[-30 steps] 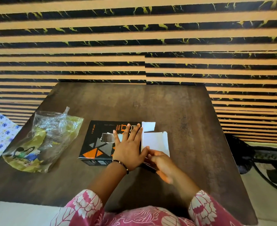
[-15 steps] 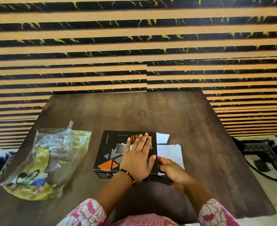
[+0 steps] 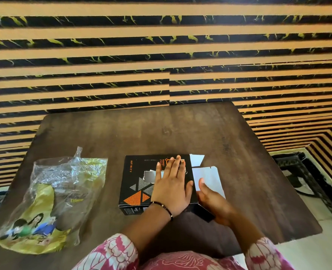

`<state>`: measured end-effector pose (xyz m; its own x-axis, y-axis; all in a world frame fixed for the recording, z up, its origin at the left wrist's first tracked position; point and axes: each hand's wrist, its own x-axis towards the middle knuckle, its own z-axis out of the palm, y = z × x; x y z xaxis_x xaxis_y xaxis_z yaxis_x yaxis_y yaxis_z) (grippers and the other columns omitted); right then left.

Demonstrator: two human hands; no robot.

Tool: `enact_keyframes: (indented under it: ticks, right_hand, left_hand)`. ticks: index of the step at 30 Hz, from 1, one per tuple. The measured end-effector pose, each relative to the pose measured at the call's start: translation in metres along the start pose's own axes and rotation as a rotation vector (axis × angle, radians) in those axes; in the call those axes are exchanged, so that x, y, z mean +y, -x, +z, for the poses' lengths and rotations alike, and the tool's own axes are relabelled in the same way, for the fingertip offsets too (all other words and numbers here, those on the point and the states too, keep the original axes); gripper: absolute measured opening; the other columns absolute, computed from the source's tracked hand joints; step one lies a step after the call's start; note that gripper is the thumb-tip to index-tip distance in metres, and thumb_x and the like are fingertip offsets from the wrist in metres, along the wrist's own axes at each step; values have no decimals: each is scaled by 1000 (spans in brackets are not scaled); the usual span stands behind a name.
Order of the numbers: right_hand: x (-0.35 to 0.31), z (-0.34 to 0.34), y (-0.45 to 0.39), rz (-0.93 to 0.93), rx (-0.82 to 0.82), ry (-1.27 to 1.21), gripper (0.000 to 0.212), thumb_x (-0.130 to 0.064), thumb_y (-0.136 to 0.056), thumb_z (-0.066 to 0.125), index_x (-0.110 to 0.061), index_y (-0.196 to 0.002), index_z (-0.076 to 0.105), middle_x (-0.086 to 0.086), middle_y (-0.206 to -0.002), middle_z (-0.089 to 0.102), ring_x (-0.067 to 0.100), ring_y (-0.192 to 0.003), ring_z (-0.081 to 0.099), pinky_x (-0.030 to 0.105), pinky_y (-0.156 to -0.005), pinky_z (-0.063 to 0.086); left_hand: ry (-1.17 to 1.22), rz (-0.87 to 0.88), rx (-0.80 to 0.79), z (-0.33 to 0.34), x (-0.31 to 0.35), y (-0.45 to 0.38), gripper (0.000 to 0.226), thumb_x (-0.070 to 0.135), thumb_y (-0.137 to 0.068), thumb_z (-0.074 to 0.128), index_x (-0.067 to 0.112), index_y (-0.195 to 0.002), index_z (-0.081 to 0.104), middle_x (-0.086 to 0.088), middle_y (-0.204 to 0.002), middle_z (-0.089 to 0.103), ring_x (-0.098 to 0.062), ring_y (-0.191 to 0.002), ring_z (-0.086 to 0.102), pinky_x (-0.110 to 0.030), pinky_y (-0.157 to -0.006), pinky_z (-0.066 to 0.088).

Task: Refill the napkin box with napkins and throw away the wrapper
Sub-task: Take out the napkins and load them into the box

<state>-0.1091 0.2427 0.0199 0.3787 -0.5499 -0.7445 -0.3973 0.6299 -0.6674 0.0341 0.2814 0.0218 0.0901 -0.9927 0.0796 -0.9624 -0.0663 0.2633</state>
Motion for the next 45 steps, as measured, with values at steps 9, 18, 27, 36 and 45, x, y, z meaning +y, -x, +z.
enact_keyframes:
  ticks: [9,18,27,36,45]
  right_hand:
    - [-6,-27,2,8,-166,103,52,-56,-88,26,-23,-118,52,-3,-121,57,15,-112,53,29,-98,30]
    - [13,-52,-6,-187,-68,634,29,-12,-81,67,-25,-106,60,-5,-115,59,10,-103,58,21,-85,53]
    - [44,-22,-22,-434,545,496,38,-25,-71,77,-23,-101,53,0,-100,54,15,-85,57,21,-68,53]
    - [30,-22,-33,-309,499,526,19,-22,-81,67,-21,-98,58,2,-106,59,15,-89,58,29,-73,57]
    - [-45,-23,-42,-510,523,549,51,-2,-90,45,-18,-138,37,6,-147,37,26,-136,35,34,-106,35]
  left_hand:
    - [37,12,2,0,-2,0,69,49,-85,13,15,-145,20,-5,-156,18,-22,-145,13,-46,-110,-9]
    - [6,28,-24,-1,-3,3,80,65,-85,18,14,-147,12,-4,-158,9,-21,-146,4,-46,-113,-11]
    - [-24,43,-98,-4,-2,4,107,82,-68,32,16,-147,3,-5,-158,-3,-22,-145,-8,-50,-114,-14]
    - [-27,-2,-119,-1,4,0,103,72,-68,38,16,-147,3,-6,-158,-3,-25,-145,-8,-53,-114,-10]
    - [-63,6,-69,1,4,2,98,70,-69,28,17,-147,6,-7,-158,0,-25,-145,-5,-52,-112,-12]
